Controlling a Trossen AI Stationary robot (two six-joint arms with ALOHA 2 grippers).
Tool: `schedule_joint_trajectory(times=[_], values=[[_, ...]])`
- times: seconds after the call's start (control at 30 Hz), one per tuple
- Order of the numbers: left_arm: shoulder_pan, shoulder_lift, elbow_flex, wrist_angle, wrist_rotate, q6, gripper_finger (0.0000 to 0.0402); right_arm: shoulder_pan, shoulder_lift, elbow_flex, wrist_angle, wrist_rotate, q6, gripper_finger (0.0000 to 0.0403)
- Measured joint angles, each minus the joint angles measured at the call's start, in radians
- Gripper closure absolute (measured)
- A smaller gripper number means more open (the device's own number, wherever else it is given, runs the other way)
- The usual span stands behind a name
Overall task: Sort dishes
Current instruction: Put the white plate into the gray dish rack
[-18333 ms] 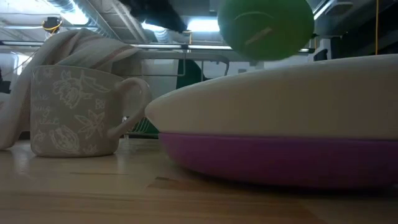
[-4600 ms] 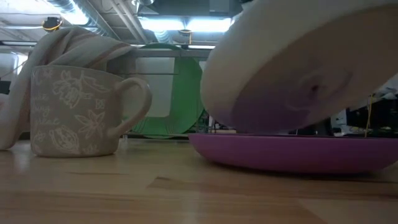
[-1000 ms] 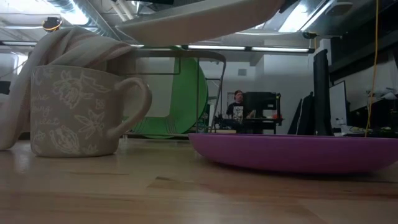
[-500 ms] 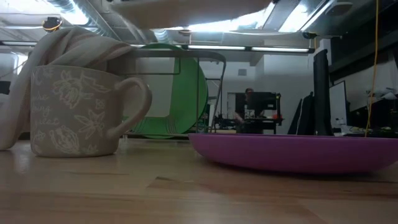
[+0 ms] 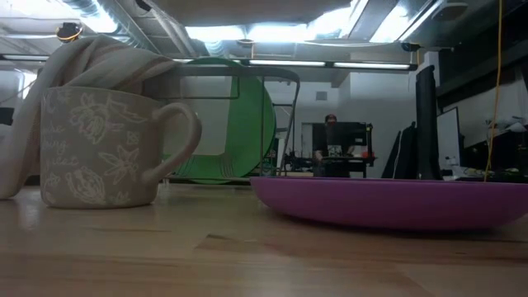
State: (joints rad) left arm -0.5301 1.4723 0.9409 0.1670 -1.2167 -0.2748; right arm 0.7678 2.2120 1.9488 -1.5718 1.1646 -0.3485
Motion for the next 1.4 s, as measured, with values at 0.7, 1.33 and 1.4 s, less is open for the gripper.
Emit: schedule_joint_trajectory(times=[0.7,1.33,1.4], values=[[-0.001,-0.001,0.002,0.008,0.047,0.107,0.0375,-0.004,0.000,-0.001,0.001,-0.150,-0.002,0.0368],[0.002,0.005,-0.004,-0.013,0.031,0.145,0.0401,-0.004,-0.005,0.003,0.004,-0.320,0.007,0.0334],[0.002,0.005,-0.004,-0.008,0.031,0.141,0.0401,-0.003,-0.005,0.003,0.003,-0.321,0.007,0.0334]])
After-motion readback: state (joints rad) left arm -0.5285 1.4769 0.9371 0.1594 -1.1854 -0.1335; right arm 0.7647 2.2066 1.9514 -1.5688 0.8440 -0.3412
